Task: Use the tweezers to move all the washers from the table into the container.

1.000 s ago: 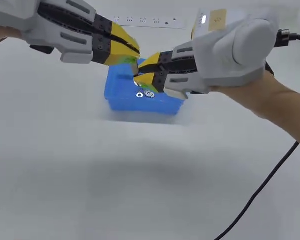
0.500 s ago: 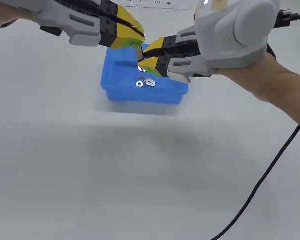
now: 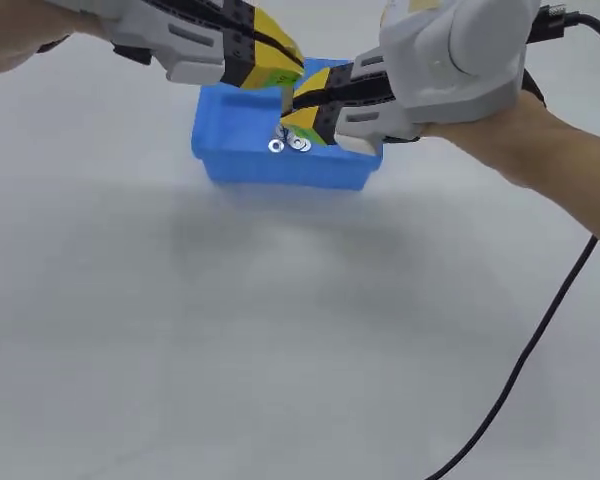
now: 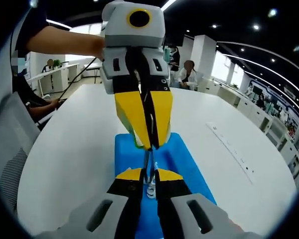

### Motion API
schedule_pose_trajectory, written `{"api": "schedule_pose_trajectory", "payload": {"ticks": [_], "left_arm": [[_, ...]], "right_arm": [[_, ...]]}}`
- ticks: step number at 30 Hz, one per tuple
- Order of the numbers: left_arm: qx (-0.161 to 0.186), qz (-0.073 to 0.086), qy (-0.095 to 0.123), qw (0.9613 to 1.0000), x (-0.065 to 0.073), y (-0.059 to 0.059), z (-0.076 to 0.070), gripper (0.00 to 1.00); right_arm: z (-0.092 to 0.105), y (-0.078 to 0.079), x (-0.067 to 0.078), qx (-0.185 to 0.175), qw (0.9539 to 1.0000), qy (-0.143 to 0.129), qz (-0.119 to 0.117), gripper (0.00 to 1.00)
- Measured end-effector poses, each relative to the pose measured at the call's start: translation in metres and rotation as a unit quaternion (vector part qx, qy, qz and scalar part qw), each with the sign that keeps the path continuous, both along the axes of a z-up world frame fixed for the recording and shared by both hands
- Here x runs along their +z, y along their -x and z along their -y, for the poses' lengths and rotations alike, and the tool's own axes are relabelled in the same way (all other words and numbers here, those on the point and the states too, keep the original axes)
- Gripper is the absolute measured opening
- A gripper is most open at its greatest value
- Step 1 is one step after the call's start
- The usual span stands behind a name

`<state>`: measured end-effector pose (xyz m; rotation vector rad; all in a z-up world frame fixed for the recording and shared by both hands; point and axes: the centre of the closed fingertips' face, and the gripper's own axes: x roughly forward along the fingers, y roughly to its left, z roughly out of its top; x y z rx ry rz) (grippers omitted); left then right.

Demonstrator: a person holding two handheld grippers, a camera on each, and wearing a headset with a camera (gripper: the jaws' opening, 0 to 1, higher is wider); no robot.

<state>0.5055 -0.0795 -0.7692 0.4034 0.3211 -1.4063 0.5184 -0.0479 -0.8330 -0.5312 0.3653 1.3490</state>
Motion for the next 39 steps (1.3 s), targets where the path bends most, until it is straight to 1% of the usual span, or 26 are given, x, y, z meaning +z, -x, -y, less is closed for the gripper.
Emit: {"api": "schedule_pose_trajectory", "payload": {"ticks": [2,4,7,9,15,17,21,23,26,27,30,34,35,38,39], "left_arm": [[0.001,-0.003,0.000,1.0000,-0.003,0.000,-0.001,0.06],[0.003,-0.004,-0.005,1.0000,-0.007,0.000,-0.002,0.06],[0.005,-0.004,-0.003,1.0000,-0.007,0.000,-0.002,0.05],[0.005,-0.002,-0.004,1.0000,-0.006,0.000,-0.003,0.05],[0.000,0.009,-0.004,0.9999,0.007,0.003,-0.004,0.05],[-0.001,0.015,-0.004,0.9999,0.012,0.005,-0.004,0.05],[-0.004,0.026,0.003,0.9996,0.025,0.010,-0.004,0.05],[-0.006,0.030,0.010,0.9995,0.033,0.014,-0.003,0.05],[-0.011,0.036,0.011,0.9992,0.042,0.021,-0.001,0.05],[-0.012,0.039,0.008,0.9991,0.043,0.023,-0.001,0.05],[-0.016,0.043,0.003,0.9989,0.048,0.032,-0.001,0.05],[-0.019,0.047,-0.003,0.9987,0.053,0.045,-0.002,0.05],[-0.020,0.053,-0.007,0.9984,0.054,0.049,-0.003,0.05],[-0.018,0.051,-0.005,0.9985,0.056,0.060,-0.005,0.05],[-0.017,0.046,-0.002,0.9988,0.056,0.066,-0.005,0.05]], "right_arm": [[0.001,0.001,-0.001,0.000,1.0000,0.001,-0.001,0.10],[0.001,0.001,0.000,-0.001,1.0000,-0.001,-0.003,0.10],[0.000,0.001,-0.002,-0.001,1.0000,0.000,-0.002,0.10],[-0.002,0.001,0.000,-0.003,1.0000,-0.003,0.001,0.11],[-0.004,0.002,0.011,-0.011,0.9997,-0.022,-0.005,0.11],[-0.005,0.004,0.016,-0.011,0.9996,-0.026,-0.002,0.11],[-0.005,0.009,0.030,-0.015,0.9987,-0.048,-0.004,0.12],[-0.004,0.013,0.037,-0.015,0.9984,-0.054,0.000,0.13],[-0.007,0.017,0.041,-0.015,0.9980,-0.061,0.002,0.13],[-0.007,0.020,0.044,-0.011,0.9981,-0.060,0.005,0.12],[-0.004,0.029,0.050,-0.007,0.9981,-0.061,0.003,0.12],[0.002,0.043,0.055,-0.002,0.9980,-0.063,-0.005,0.12],[0.003,0.046,0.056,-0.002,0.9979,-0.064,-0.008,0.12],[0.009,0.062,0.060,0.004,0.9979,-0.063,-0.011,0.11],[0.010,0.066,0.060,0.006,0.9980,-0.061,-0.011,0.11]]}}
